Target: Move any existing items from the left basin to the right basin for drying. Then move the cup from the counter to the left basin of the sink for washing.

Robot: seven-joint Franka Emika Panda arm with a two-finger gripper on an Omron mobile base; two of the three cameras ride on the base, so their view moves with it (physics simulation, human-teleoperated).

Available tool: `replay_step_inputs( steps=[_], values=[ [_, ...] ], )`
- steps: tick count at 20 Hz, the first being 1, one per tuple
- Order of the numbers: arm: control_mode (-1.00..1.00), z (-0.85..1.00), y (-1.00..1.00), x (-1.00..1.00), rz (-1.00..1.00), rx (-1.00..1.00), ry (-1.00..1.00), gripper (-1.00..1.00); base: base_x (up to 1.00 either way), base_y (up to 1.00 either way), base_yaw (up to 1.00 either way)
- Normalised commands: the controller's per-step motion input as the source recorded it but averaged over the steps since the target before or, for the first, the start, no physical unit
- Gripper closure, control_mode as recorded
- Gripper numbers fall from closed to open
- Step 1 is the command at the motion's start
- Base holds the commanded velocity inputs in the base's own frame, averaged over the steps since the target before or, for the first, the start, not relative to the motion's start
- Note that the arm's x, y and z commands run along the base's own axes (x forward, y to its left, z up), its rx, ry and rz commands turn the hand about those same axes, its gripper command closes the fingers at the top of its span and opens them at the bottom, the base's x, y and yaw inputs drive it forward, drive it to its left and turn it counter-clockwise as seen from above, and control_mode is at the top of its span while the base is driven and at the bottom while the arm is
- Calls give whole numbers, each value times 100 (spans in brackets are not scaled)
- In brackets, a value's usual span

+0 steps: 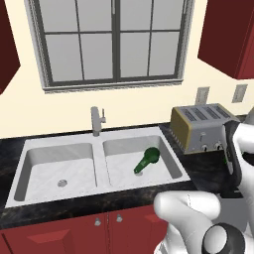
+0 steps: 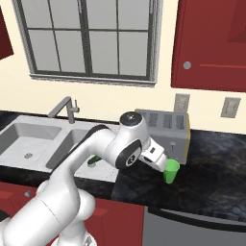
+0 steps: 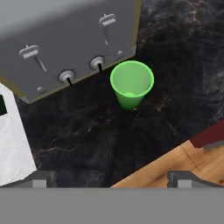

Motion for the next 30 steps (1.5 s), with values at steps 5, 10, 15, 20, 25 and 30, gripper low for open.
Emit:
replay_step_inputs(
  steps=[5, 10, 15, 20, 25, 30],
  values=[
    [-100, -4, 0, 32, 0, -1, 7, -100, 0, 0, 0],
    [-100, -15, -3, 28, 1, -1, 5, -100, 0, 0, 0],
    [-100, -23, -8, 20, 4, 0, 1, -100, 0, 0, 0],
    [-100, -20, -17, 0, 6, 0, 0, -100, 0, 0, 0],
    [-100, -20, -21, 4, 7, 0, 0, -100, 0, 0, 0],
    [-100, -9, -12, 15, 5, -1, 0, -100, 0, 0, 0]
  ],
)
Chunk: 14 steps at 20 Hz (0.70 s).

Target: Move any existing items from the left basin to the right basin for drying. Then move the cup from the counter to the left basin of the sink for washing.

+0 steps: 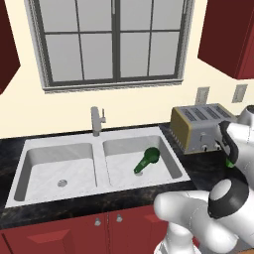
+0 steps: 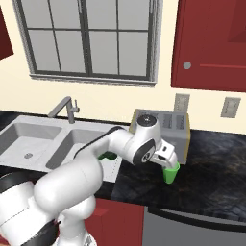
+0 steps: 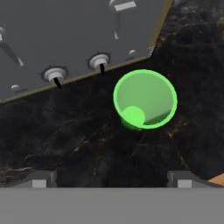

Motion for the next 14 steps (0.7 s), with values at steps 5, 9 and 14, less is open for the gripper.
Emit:
replay_step_inputs(
  steps=[5, 9, 14],
  values=[
    [-100, -5, -7, 20, 3, -2, 1, -100, 0, 0, 0],
    [-100, -12, -10, 15, 4, -1, 2, -100, 0, 0, 0],
    [-100, -19, -12, 10, 3, 0, 2, -100, 0, 0, 0]
  ],
)
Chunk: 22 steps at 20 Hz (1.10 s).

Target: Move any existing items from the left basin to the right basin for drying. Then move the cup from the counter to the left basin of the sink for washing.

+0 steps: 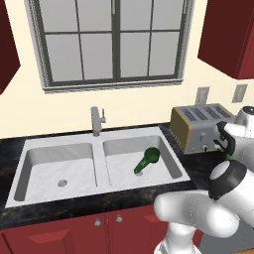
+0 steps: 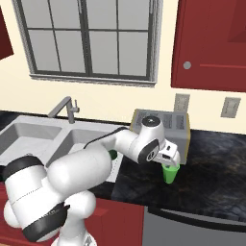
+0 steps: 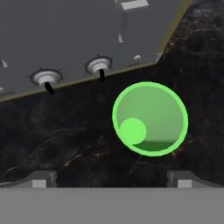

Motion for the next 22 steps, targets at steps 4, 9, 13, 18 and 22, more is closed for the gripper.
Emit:
replay_step_inputs(
  steps=[4, 9, 13, 18, 22],
  values=[
    [-100, -16, -11, 10, 3, 0, 2, -100, 0, 0, 0],
    [-100, -10, -9, 11, 3, 0, 3, -100, 0, 0, 0],
    [-100, -2, -4, 15, 1, 0, 6, -100, 0, 0, 0],
    [-100, -4, -2, 15, 1, 0, 6, -100, 0, 0, 0],
    [-100, -8, -6, 14, 1, 0, 5, -100, 0, 0, 0]
  ],
)
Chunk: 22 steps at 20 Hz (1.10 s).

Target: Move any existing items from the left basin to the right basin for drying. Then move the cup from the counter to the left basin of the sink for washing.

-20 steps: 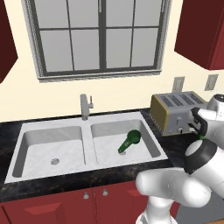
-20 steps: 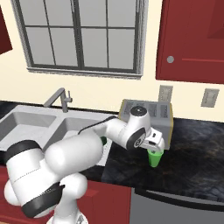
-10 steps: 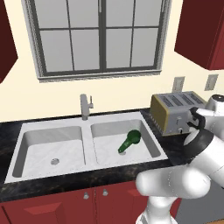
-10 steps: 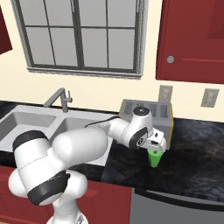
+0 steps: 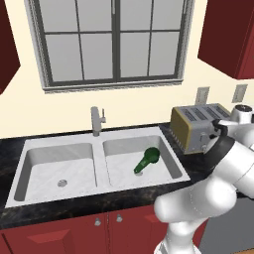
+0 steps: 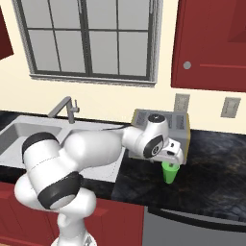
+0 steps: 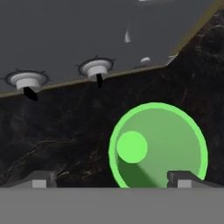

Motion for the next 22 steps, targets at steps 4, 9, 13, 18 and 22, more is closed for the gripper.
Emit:
replay_step_inputs(
  steps=[4, 9, 13, 18, 22],
  values=[
    [-100, -13, -8, 12, 2, 0, 3, -100, 0, 0, 0],
    [-100, -17, -9, 7, 3, 0, 1, -100, 0, 0, 0],
    [-100, -15, -8, 8, 4, 0, 0, -100, 0, 0, 0],
    [-100, -15, -3, 8, 4, 0, 1, -100, 0, 0, 0],
    [-100, -16, 0, 0, 3, 0, 1, -100, 0, 0, 0]
  ],
)
